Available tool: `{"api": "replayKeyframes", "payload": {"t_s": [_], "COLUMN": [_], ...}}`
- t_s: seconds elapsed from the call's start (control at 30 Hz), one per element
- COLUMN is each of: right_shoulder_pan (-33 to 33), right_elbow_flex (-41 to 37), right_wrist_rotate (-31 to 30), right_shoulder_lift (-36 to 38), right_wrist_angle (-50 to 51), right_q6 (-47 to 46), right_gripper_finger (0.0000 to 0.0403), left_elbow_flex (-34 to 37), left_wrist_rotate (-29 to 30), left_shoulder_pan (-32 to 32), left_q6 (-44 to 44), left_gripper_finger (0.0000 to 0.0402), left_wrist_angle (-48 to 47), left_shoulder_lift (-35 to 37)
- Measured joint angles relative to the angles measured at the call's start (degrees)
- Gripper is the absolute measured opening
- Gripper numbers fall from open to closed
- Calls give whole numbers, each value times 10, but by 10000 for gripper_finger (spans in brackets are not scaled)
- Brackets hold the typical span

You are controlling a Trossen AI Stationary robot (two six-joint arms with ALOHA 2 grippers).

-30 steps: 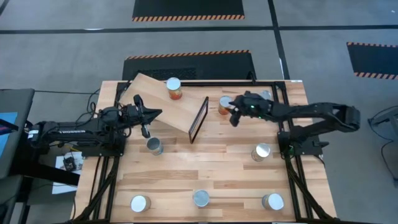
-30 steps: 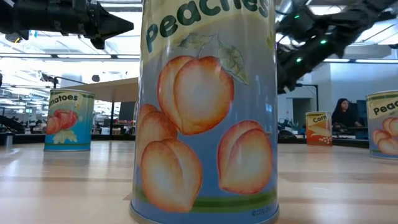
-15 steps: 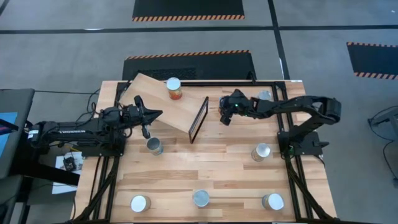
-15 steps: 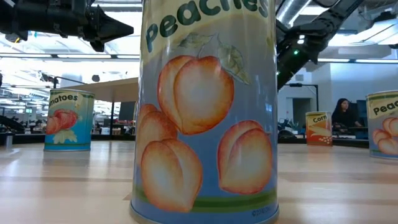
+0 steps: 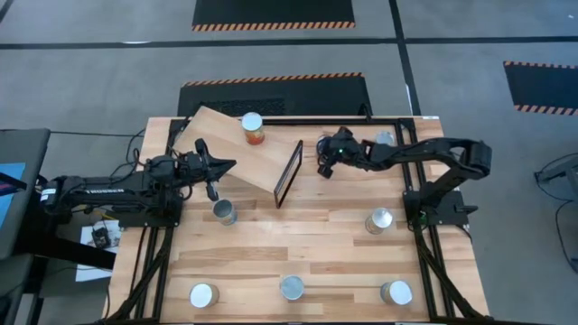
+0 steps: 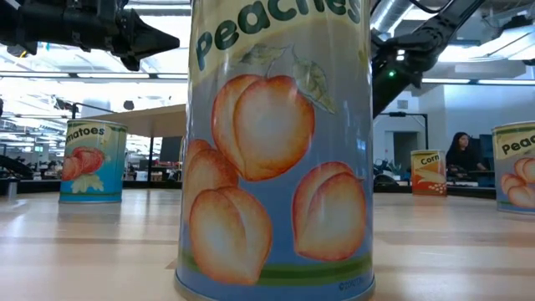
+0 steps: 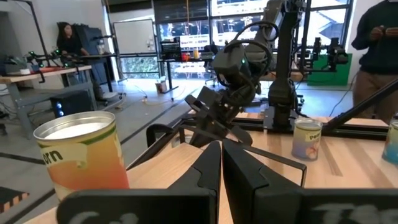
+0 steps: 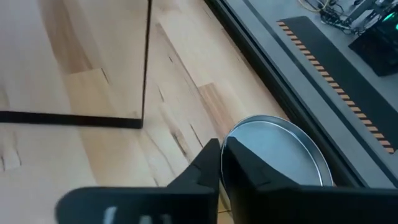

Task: Pick and place cans onto a shelf
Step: Put the top canned green beans on the shelf

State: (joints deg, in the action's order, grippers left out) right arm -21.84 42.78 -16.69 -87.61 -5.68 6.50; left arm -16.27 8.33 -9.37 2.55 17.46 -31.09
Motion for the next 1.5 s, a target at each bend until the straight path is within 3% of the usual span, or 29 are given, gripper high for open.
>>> {"api": "replayKeyframes", "payload": {"t_s": [0.23,0.4,0.6,1.07,1.5], "right_shoulder_pan": [3,25,59,95,95], "right_elbow_flex": [19,90,227,525,590], "right_wrist_rotate": [0,-36,-83,-51,-12], "right_shoulder_lift": [65,111,131,-39,-127], "right_wrist_angle": [86,204,268,363,438], "right_q6": [-27,-48,-50,-31,-78], "right_gripper_finger": [8,17,14,16,17], "left_elbow_flex": [0,0,0,0,0], "left_wrist_rotate": [8,9,9,9,9], "left_shoulder_pan": [0,0,0,0,0], "left_q6": [13,15,10,3,-1], "left_gripper_finger": [6,6,6,6,6], "left_wrist_angle": [10,15,11,7,-19], "left_shoulder_lift": [0,0,0,0,0]}}
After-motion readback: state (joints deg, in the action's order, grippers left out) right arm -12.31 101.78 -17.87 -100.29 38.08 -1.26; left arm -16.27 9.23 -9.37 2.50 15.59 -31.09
